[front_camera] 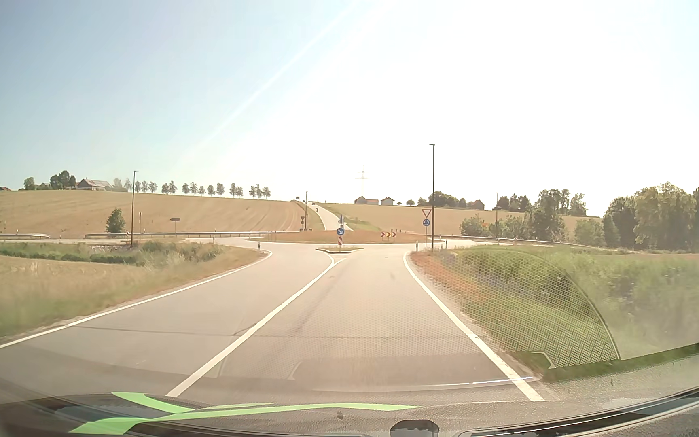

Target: Follow the waypoints while adhering to traffic rules and regulations

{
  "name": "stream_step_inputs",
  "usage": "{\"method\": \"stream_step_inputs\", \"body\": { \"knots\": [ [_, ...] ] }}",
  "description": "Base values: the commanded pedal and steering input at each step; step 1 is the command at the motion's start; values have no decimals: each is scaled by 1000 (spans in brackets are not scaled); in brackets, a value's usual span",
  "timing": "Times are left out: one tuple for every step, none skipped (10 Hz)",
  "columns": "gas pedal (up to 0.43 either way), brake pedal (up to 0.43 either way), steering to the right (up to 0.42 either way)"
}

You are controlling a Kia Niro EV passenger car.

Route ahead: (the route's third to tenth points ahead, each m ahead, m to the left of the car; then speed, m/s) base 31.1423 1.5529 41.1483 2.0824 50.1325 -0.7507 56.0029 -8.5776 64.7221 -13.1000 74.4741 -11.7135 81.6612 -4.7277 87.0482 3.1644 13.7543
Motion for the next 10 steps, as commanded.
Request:
{"method": "stream_step_inputs", "body": {
  "knots": [
    [0,238,-7],
    [0,250,-7],
    [0,256,-7],
    [0,256,-7],
    [0,250,-7],
    [0,256,-7],
    [0,256,-7],
    [0,256,-6],
    [0,256,-3],
    [0,256,-3]
  ]
}}
